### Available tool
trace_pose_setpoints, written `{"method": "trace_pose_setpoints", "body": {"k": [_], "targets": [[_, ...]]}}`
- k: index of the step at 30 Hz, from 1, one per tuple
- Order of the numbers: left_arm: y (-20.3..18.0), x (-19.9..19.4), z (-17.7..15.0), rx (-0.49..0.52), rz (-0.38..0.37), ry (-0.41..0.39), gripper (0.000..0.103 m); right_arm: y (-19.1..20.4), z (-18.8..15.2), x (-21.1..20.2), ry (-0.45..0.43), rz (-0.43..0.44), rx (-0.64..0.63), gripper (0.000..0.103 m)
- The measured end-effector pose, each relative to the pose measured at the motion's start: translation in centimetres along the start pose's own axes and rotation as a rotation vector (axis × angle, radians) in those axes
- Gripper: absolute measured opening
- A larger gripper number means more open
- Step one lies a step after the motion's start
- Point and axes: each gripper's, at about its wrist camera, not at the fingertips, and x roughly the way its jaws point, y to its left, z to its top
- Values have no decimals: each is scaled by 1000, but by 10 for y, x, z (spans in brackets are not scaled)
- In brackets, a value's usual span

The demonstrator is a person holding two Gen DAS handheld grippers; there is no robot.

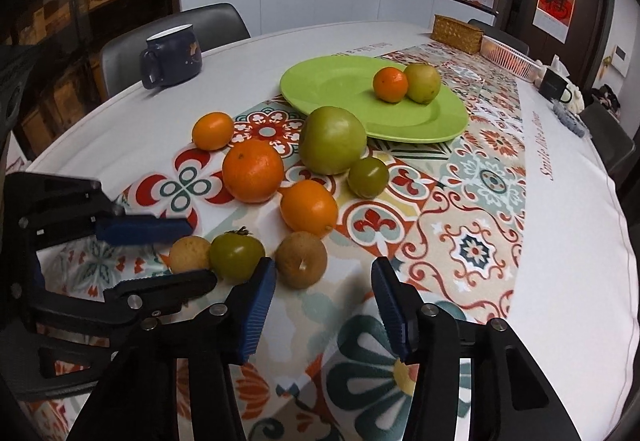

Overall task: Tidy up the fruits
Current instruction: 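Grasp a small brown round fruit with the left tool while the right tool grasps another, then carry both small brown fruits with the left and right tools onto the green plate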

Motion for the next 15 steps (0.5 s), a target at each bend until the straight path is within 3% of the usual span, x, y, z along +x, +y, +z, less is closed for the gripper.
{"method": "trace_pose_setpoints", "body": {"k": [8, 15], "targets": [[12, 0, 0, -61, -21, 5, 27, 1, 0, 5, 19, 22, 53, 29], [15, -8, -1, -81, -11, 2, 27, 3, -4, -8, 14, 7, 99, 29]]}}
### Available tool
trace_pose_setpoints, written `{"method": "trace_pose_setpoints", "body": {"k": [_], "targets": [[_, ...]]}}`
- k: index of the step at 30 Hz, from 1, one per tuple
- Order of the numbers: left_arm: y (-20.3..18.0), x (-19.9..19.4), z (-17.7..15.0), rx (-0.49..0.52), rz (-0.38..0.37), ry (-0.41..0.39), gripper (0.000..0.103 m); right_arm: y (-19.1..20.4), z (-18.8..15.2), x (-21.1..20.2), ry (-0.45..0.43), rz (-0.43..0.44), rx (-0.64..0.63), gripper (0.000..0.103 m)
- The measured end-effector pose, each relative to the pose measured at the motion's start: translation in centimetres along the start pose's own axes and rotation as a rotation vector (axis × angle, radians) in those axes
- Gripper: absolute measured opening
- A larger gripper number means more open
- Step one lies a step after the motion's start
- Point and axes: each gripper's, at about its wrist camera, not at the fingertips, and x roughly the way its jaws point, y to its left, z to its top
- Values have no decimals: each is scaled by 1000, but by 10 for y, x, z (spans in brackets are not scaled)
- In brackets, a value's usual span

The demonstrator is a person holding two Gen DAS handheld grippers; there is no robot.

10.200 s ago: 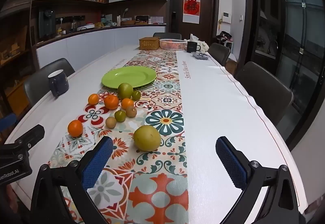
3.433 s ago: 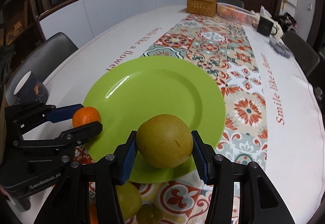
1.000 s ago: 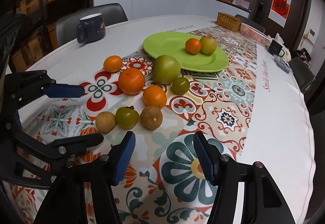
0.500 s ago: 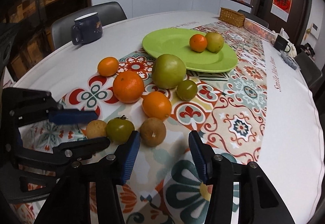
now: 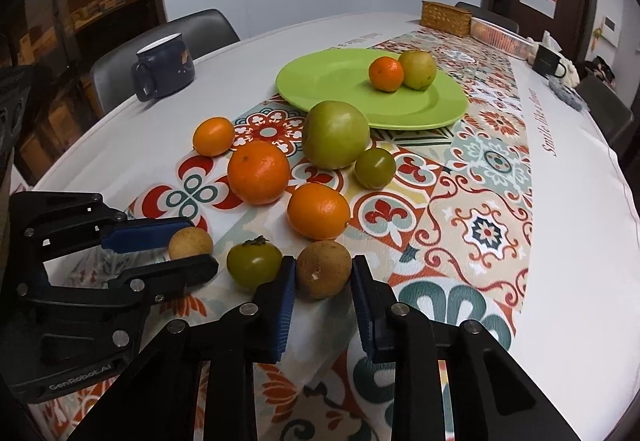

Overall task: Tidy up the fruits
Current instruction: 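Carry both small brown fruits with the left and right tools onto the green plate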

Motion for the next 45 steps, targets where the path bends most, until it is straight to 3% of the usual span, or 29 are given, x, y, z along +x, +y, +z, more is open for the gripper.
{"method": "trace_pose_setpoints", "body": {"k": [11, 25, 39, 45], "targets": [[1, -33, 3, -33, -4, -50, 27, 9, -3, -40, -57, -13, 66, 29], [3, -95, 21, -23, 14, -202, 26, 21, 12, -95, -179, -58, 118, 29], [18, -121, 72, -18, 66, -312, 26, 19, 61, -114, -282, -113, 110, 29], [32, -113, 102, -27, 68, -311, 26, 6, 95, -107, -297, -139, 112, 29]]}}
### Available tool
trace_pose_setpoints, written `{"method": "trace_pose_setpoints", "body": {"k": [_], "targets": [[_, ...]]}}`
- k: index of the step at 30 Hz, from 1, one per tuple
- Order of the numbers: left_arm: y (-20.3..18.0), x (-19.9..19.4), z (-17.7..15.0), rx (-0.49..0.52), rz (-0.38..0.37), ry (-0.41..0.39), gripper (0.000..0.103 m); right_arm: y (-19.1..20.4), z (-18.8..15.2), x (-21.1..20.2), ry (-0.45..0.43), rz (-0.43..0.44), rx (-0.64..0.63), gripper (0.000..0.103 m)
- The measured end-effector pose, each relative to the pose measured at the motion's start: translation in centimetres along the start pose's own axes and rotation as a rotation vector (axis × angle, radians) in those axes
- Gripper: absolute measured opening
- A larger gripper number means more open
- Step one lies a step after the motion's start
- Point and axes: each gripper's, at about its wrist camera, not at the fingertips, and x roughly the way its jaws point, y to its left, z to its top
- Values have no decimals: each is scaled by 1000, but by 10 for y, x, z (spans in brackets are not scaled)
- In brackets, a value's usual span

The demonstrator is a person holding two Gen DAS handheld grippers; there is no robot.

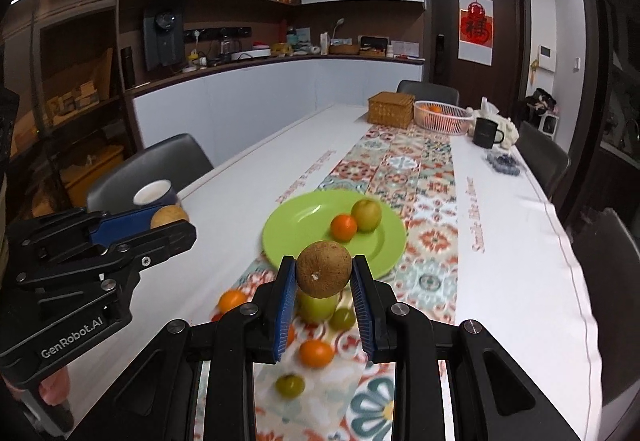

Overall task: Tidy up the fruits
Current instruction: 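Carry both small brown fruits with the left and right tools onto the green plate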

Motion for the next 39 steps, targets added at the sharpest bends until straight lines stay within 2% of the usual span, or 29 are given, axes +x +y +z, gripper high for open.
{"method": "trace_pose_setpoints", "body": {"k": [8, 17, 22, 30, 36, 37, 39], "targets": [[12, 40, 26, 4, -3, 29, 26, -10, 27, 38, 28, -10, -4, 29], [30, 98, 38, -21, -25, 102, 26, -19, 37, 91, 103, -2, -4, 29], [42, 138, 40, -33, -27, 163, 26, -24, 38, 126, 161, -10, -10, 29], [46, 192, 35, 2, -16, 258, 26, -34, 26, 175, 259, -2, 6, 29], [44, 212, 32, 28, -10, 301, 27, -39, 21, 189, 273, 5, 29, 29], [44, 213, 32, 32, -6, 300, 29, -39, 20, 190, 272, 1, 30, 29], [44, 211, 33, 36, 9, 294, 38, -39, 19, 189, 274, -11, 29, 41]]}}
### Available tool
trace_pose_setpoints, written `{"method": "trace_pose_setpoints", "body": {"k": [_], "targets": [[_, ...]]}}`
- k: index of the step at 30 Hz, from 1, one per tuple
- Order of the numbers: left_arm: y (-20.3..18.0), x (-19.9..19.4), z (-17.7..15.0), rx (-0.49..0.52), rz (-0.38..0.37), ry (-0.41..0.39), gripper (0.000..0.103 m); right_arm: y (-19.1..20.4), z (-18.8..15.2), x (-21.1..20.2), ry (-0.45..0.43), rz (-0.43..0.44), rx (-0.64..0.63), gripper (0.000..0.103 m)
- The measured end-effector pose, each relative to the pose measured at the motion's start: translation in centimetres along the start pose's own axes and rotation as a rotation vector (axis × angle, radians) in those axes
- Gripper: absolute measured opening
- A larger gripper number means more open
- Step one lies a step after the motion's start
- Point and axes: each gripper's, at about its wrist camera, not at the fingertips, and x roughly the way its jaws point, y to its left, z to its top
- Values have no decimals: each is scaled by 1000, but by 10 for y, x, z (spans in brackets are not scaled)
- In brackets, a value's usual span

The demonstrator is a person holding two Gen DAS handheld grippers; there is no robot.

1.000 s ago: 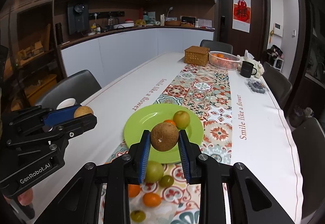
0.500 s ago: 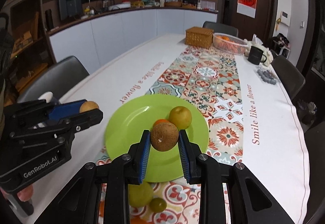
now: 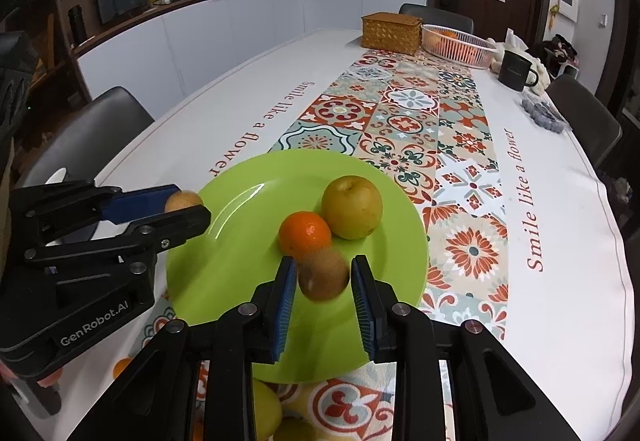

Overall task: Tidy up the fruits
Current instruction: 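Carry both small brown fruits with the left and right tools onto the green plate, then open both tools to release the brown fruits on the plate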

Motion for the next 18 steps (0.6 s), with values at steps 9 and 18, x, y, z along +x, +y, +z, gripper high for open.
{"method": "trace_pose_setpoints", "body": {"k": [9, 18], "targets": [[5, -44, -17, -22, 56, -57, 49, 2, -15, -39, -66, -53, -26, 50], [-3, -115, -48, -27, 63, -135, 66, 22, -37, -112, -195, -75, -39, 60]]}}
